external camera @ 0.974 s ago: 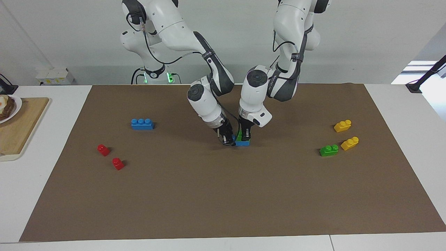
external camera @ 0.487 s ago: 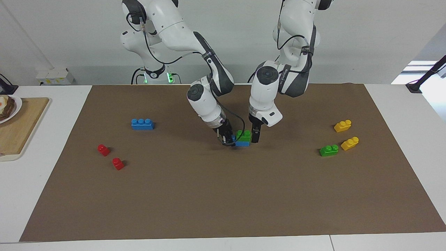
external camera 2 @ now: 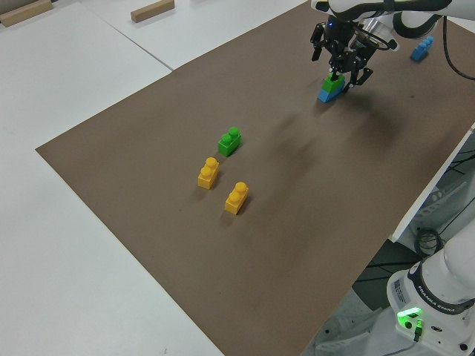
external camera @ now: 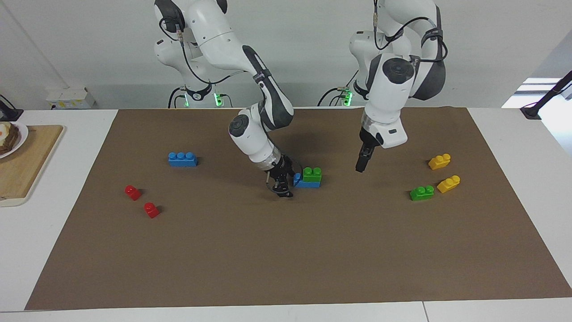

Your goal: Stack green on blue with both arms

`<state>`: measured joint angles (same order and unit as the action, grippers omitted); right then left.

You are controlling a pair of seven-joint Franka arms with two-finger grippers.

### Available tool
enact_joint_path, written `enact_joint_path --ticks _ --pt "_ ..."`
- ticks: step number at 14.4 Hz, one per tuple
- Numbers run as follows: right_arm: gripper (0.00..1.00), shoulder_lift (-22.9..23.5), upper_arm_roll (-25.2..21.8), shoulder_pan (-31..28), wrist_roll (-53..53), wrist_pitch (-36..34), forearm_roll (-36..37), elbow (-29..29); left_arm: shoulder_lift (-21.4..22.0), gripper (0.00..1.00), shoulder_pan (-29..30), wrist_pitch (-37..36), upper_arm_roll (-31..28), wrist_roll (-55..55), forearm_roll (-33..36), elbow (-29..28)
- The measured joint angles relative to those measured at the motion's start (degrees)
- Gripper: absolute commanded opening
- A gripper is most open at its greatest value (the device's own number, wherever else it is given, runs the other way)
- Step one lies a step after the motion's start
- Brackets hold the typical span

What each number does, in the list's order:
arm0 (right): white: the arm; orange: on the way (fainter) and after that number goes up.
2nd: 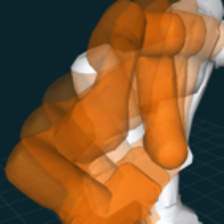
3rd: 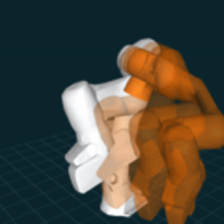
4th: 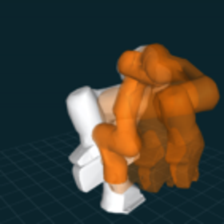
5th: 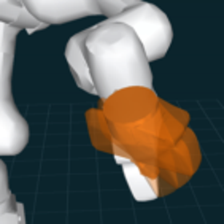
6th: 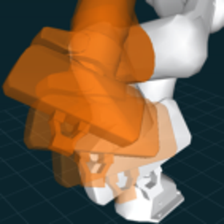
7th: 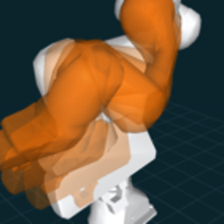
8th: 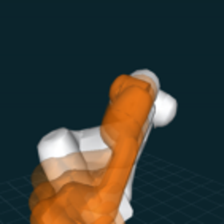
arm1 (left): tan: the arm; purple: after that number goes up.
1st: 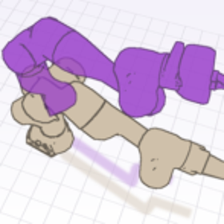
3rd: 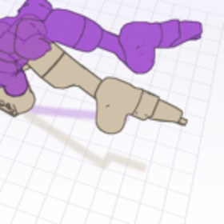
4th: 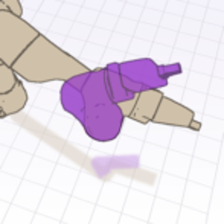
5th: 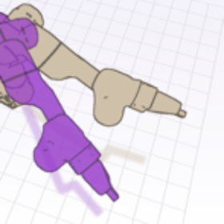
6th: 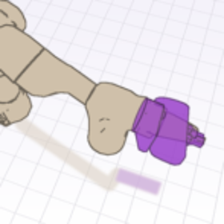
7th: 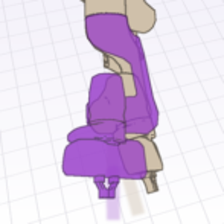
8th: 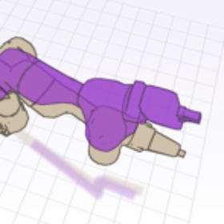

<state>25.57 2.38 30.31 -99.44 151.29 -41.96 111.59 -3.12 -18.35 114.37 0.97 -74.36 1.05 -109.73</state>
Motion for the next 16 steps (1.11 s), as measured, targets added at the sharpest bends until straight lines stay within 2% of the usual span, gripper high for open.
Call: enact_joint_path --ticks 3,6,10,14,16 --pt "0.97 -2.56 -0.01 -2.92 0.38 -3.48 0.0 -0.49 2.12 1.0 5.42 -2.66 -0.06 14.74 0.0 0.02" --pt "0.98 -7.33 -0.07 -7.48 4.3 -10.32 0.0 -1.47 5.08 1.0 10.53 -6.96 -0.13 30.9 0.0 0.01" --pt "0.99 -12.64 -0.26 -12.9 14.74 -17.57 1.19 -2.81 7.57 1.0 12.86 -11.61 -0.15 48.07 -0.01 -0.03" --pt "0.99 -15.33 -0.45 -16.36 28.72 -25.2 13.21 -6.46 7.65 1.0 12.87 -14.08 0.12 57.31 -0.01 0.77" --pt "0.99 -16.09 -0.53 -18.26 38.04 -29.81 16.67 -8.63 7.65 1.0 12.88 -16.19 0.14 60.1 -0.01 2.42"
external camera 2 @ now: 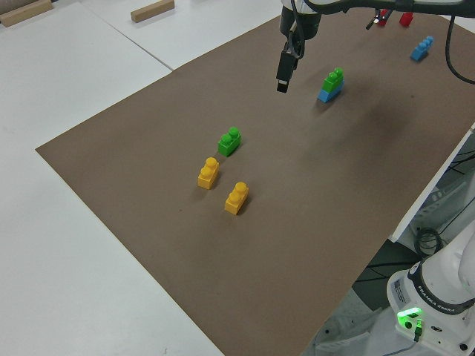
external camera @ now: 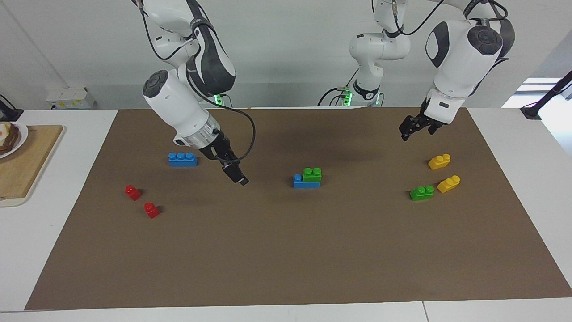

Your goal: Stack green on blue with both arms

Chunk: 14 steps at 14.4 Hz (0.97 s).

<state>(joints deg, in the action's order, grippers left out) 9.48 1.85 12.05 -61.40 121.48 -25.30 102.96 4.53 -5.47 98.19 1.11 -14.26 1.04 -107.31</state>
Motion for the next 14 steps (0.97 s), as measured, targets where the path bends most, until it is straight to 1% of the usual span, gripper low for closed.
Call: enact_joint_path --ticks 4,6,9,12,14 --pt "0.99 -2.01 -0.22 -5.79 20.29 -11.01 7.88 -4.26 -0.37 1.0 -0.01 -0.42 0.18 2.23 -0.02 1.28" --pt "0.99 -3.97 -0.24 -7.57 28.21 -15.53 11.73 -5.58 -0.91 1.0 -0.04 -0.94 0.31 2.68 -0.03 1.87" --pt "0.99 -7.83 -0.25 -9.46 38.32 -21.01 15.22 -6.36 -1.93 1.0 -0.06 -1.7 0.37 3.31 -0.05 2.62" --pt "0.99 -10.78 -0.39 -10.43 48.96 -25.32 19.81 -6.5 -3.49 1.0 -0.1 -5.34 0.37 4.17 -0.59 6.72" --pt "0.99 -12.39 -0.42 -11.22 54.2 -27.96 21.36 -6.52 -4.08 1.0 -0.19 -6.3 0.37 4.31 -0.71 8.79"
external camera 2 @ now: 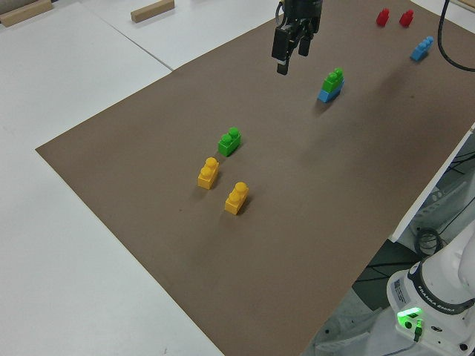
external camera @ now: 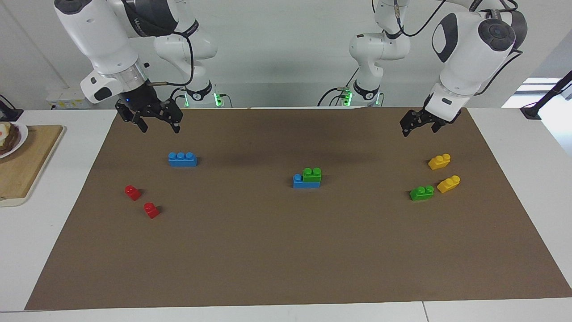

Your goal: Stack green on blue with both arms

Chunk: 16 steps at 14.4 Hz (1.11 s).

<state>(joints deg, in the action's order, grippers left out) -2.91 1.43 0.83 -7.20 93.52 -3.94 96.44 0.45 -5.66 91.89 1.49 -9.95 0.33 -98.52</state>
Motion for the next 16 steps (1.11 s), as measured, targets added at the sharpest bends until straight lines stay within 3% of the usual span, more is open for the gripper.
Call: enact_joint_path --ticks 4,16 --pt "0.99 -1.33 -0.09 -3.17 7.23 -3.39 0.26 -0.2 -0.31 1.0 -0.2 0.0 0.04 0.15 -0.22 0.45" --pt "0.99 -1.32 0.09 -3.43 7.61 -3.74 3.33 -0.19 -0.45 1.0 -1.46 -0.24 -1.06 0.2 -0.25 1.01"
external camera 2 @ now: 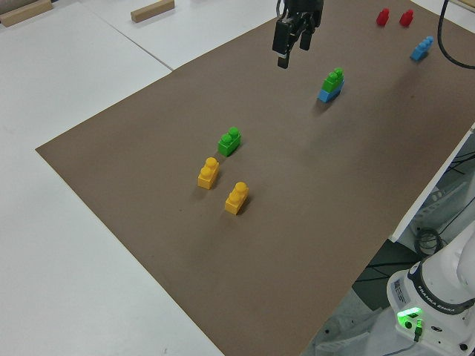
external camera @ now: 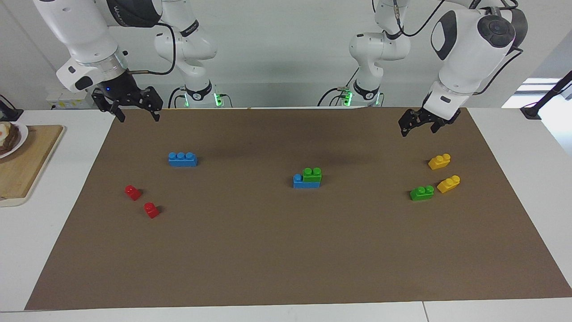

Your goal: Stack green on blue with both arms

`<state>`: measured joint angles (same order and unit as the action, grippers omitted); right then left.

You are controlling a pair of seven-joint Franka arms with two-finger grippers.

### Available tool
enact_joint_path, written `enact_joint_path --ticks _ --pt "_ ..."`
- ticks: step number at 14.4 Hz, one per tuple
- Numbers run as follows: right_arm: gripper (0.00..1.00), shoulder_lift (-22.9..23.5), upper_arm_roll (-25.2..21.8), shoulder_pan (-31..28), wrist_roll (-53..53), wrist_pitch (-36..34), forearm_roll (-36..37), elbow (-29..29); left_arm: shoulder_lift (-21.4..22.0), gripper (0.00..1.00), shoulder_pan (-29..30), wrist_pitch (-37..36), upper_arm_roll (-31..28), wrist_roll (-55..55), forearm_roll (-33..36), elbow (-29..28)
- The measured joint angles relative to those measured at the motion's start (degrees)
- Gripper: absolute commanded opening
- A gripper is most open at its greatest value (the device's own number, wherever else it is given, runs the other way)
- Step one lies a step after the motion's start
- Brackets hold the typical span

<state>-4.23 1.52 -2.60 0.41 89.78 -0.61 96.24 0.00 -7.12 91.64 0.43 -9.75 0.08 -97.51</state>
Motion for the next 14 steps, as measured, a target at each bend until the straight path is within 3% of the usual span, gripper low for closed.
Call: enact_joint_path --ticks 14 --pt "0.99 0.0 -0.01 -0.51 0.0 -0.04 0.73 0.0 0.02 1.0 -0.04 -1.79 -0.24 3.69 -0.01 4.33"
